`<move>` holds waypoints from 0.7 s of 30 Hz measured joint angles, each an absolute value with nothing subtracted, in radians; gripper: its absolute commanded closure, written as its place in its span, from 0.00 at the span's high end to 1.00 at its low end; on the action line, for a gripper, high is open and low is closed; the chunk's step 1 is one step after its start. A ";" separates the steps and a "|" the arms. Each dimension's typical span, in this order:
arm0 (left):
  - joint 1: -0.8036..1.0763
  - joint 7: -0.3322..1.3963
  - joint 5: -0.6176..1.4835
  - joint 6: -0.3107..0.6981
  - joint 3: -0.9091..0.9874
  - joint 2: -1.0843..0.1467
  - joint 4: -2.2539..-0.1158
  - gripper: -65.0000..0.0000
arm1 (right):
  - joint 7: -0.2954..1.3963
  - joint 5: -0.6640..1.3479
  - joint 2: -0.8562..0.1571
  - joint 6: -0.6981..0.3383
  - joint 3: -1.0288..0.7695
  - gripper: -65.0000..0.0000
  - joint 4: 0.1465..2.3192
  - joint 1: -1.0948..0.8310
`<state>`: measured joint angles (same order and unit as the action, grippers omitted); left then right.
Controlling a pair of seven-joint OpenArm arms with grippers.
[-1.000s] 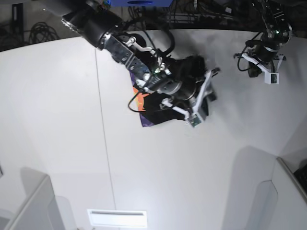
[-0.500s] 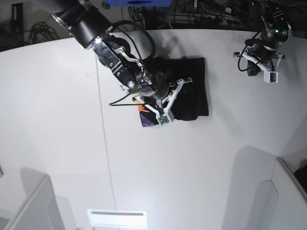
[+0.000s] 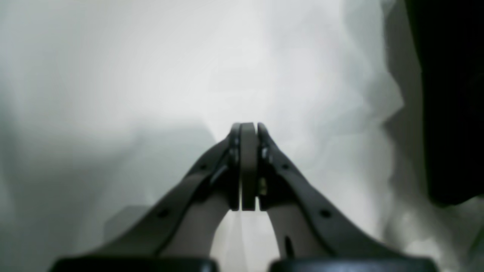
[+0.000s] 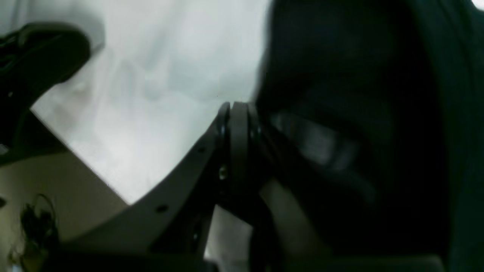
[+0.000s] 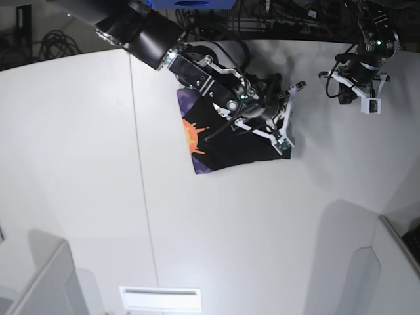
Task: Fold the T-shirt properly
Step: 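Press the folded end down onto the bundle with the right gripper, then grasp the folded bundle edges with both grippers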
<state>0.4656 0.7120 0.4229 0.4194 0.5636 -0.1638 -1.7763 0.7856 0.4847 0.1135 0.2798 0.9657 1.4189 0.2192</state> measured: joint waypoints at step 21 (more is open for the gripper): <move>0.465 0.712 0.531 0.420 0.524 -0.155 -1.801 0.00 | 0.924 0.405 -0.101 0.462 0.895 0.00 1.791 0.188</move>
